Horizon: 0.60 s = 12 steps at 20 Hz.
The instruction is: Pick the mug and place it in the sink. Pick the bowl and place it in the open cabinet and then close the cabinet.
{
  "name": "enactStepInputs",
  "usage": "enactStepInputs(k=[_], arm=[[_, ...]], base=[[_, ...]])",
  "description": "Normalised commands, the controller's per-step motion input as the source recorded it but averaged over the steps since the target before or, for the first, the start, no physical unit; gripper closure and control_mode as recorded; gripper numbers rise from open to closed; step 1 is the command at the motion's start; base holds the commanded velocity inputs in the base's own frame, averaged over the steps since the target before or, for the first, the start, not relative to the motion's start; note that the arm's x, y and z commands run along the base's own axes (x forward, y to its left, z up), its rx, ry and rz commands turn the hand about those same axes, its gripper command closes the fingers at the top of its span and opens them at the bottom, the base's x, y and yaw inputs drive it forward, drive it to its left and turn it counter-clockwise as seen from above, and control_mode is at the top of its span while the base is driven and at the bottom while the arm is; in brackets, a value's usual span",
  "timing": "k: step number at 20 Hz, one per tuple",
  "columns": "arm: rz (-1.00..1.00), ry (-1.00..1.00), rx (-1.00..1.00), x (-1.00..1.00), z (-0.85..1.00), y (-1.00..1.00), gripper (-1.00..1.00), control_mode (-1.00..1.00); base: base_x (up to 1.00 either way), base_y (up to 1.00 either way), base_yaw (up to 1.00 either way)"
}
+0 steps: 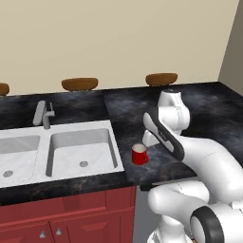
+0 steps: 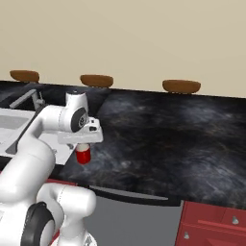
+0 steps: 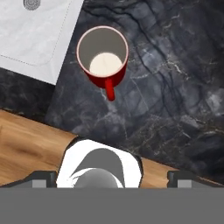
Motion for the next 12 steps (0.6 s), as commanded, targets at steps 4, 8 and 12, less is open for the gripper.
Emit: enactStepInputs(k=[4, 8, 12], arm=[[0.01, 0.01, 0.00, 0.00, -0.35, 0.16, -1.00, -1.00], [0.00, 0.00, 0.00, 0.00, -0.32, 0.10, -1.00, -1.00], [0.00, 0.00, 0.00, 0.00, -0.39, 0.03, -1.00, -1.00]], base=[[0.00, 0.00, 0.00], [0.00, 0.00, 0.00], [0.00, 0.00, 0.00]])
